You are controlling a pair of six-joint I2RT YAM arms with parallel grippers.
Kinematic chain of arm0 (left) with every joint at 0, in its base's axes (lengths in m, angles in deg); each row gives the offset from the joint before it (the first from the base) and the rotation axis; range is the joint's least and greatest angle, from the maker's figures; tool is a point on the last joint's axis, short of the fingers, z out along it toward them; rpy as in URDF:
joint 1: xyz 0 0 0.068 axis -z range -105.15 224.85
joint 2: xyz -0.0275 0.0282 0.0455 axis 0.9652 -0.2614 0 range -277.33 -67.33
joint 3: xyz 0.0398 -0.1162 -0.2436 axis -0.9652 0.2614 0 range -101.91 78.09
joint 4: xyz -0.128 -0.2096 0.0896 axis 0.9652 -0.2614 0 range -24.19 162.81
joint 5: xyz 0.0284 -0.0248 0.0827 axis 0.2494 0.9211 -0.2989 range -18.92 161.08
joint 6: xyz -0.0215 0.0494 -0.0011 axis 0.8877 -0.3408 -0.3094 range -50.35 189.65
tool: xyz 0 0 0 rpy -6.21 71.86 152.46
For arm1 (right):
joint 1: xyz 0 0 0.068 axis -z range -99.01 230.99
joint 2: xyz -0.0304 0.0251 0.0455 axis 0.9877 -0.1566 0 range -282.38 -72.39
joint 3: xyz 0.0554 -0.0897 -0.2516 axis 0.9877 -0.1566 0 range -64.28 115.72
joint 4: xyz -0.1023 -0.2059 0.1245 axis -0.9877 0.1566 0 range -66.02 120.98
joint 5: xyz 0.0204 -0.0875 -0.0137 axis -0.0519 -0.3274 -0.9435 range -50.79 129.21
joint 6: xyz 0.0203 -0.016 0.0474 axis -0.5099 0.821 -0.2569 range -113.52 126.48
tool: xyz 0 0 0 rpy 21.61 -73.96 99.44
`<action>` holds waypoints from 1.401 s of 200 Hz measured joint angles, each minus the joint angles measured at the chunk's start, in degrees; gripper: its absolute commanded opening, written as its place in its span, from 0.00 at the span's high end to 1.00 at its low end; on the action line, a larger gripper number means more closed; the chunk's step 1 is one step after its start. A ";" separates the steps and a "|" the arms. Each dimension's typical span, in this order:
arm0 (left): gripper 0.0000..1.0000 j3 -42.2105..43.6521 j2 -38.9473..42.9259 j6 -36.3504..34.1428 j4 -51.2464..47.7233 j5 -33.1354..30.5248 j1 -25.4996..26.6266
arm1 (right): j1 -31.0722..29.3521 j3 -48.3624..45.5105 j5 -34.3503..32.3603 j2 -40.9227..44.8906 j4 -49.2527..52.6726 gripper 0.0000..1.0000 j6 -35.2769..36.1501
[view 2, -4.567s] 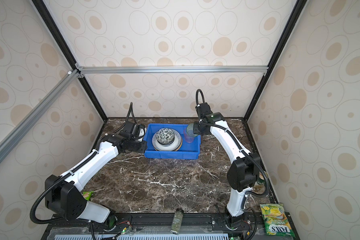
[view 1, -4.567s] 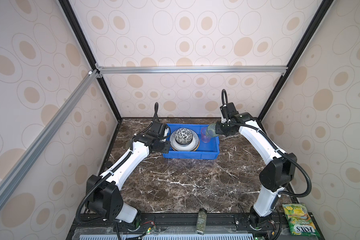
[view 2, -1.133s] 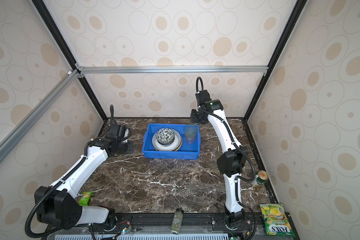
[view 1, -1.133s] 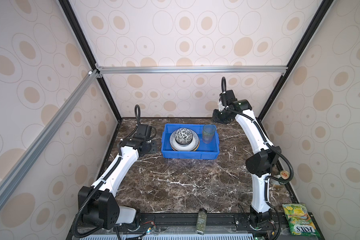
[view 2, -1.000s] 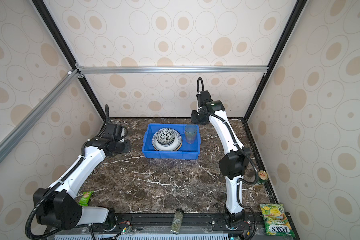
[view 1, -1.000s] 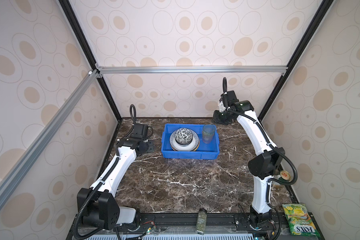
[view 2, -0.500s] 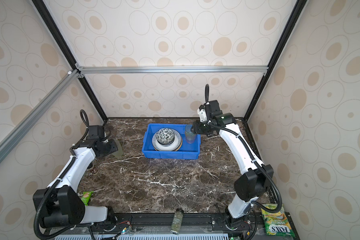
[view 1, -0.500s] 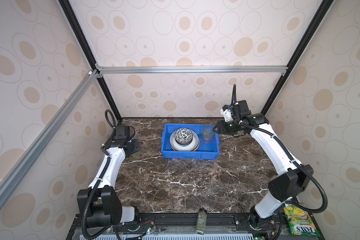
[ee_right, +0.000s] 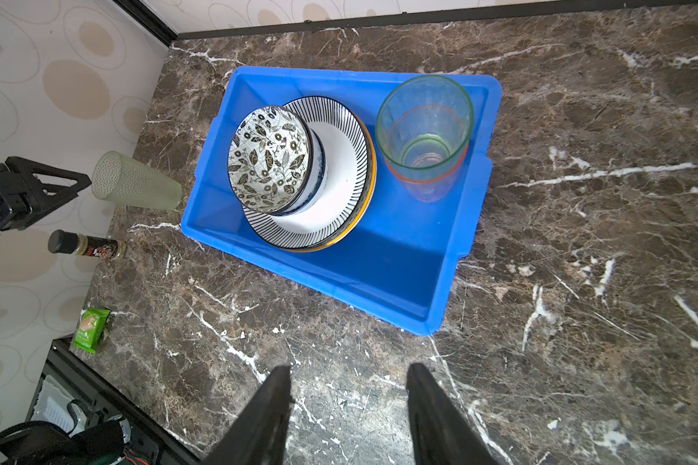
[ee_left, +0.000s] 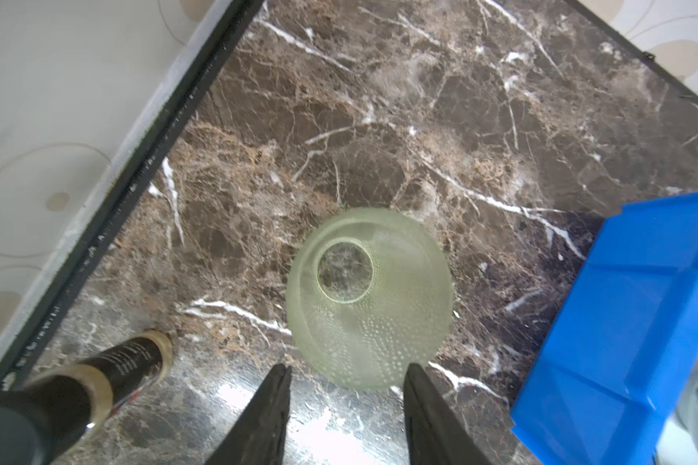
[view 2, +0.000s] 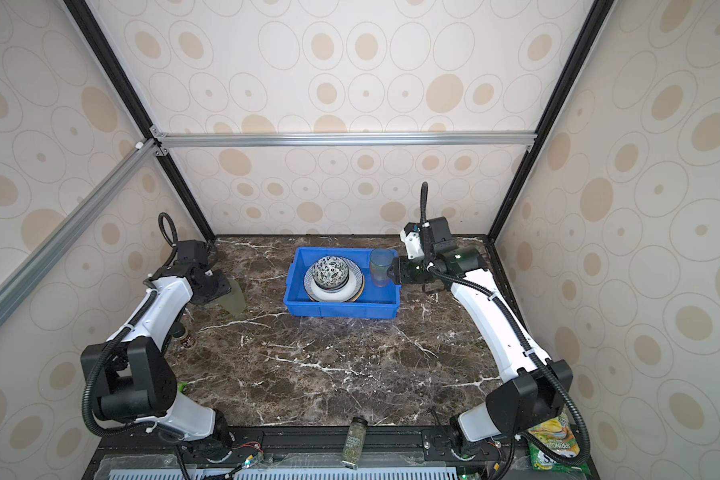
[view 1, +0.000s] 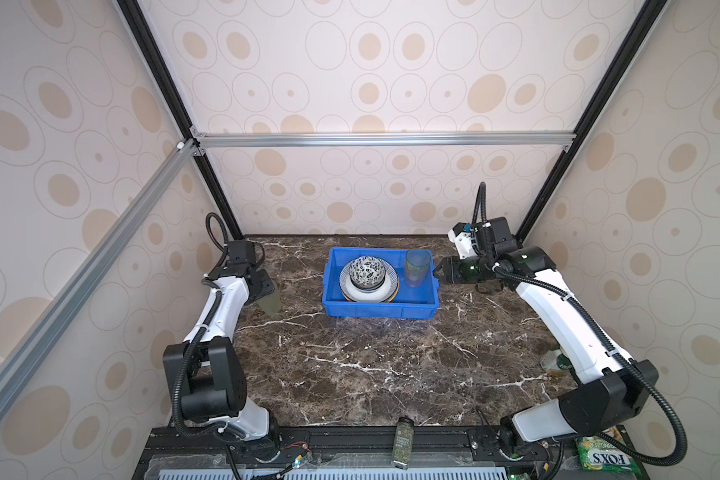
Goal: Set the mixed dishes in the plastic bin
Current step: 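Open and raise the right gripper while the left moves to the frosted glass, then grip the frosted green glass with the left gripper and lift it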
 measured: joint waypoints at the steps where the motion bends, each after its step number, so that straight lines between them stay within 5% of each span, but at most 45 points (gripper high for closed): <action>1: 0.55 -0.04 -0.09 -0.04 0.00 -0.09 0.00 | 0.00 -0.02 -0.02 0.02 0.00 0.51 0.02; 100: 0.60 -0.98 -6.86 -4.55 -1.25 -6.80 -0.22 | 0.00 -2.69 -2.08 2.89 0.09 0.51 0.20; 168: 1.00 -0.98 -9.35 -5.60 0.28 -4.81 -0.33 | 0.00 -2.75 -3.04 3.23 0.46 0.51 0.22; 227: 1.00 -2.71 -9.33 -5.77 -0.87 -3.43 -0.44 | 0.00 -3.63 -5.49 6.38 1.46 0.51 1.05; 280: 1.00 -12.87 -8.41 -7.10 -5.05 1.99 0.92 | 0.07 -6.54 -9.86 7.93 1.68 0.51 1.46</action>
